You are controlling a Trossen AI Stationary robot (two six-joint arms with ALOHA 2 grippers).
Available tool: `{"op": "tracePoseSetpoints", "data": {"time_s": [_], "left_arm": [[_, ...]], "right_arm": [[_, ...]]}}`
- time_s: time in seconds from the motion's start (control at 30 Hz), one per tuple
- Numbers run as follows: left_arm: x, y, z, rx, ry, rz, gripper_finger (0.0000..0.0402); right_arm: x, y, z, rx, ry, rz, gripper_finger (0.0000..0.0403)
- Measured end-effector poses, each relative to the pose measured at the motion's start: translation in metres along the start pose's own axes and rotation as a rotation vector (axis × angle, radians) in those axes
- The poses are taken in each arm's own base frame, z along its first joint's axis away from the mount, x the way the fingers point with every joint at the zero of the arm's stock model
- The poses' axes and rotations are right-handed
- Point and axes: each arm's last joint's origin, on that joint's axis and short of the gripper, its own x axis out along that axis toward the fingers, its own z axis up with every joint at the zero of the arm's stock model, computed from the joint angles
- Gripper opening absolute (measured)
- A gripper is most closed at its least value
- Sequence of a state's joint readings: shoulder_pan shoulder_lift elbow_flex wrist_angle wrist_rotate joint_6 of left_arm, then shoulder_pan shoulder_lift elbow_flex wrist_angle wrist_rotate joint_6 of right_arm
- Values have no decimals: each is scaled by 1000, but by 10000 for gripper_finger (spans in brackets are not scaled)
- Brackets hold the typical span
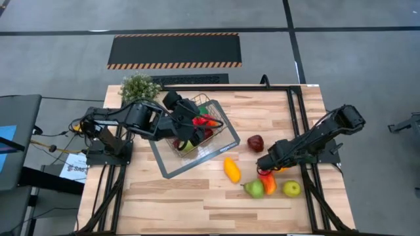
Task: Build produce basket
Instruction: Adjust the fruits on the table, then put the yellow mango into the gold wire basket
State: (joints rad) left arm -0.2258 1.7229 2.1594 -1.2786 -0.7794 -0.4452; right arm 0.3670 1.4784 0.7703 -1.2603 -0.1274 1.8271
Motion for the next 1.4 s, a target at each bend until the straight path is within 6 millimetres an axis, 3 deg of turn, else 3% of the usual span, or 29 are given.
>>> {"op": "tracePoseSetpoints", "data": {"time_s": [0.1,0.2,0.4,0.77,0.87,1.07,1.13,1.3,1.4], "left_arm": [[4,-4,-5,-6,21,-9,373],[6,-6,-6,-38,24,-8,373],[6,-7,-6,-84,32,-27,373],[9,-18,-11,-103,84,-88,373],[19,-30,-18,-57,99,-115,373],[49,-62,-34,-97,111,-152,373],[59,-71,-44,-75,124,-167,373],[104,-109,-73,178,143,-245,373],[134,-125,-84,164,186,-299,373]], "right_arm": [[8,3,0,-28,26,37,4],[5,9,-2,-66,48,97,4],[-15,24,-7,-150,22,255,4],[-45,59,-17,-322,-64,706,5],[-63,54,-18,-349,-97,742,6],[-100,18,-34,-382,-151,799,12],[-105,6,-40,-363,-180,822,13],[-108,-12,-51,-314,-221,869,12],[-106,-16,-56,-328,-217,864,14]]}}
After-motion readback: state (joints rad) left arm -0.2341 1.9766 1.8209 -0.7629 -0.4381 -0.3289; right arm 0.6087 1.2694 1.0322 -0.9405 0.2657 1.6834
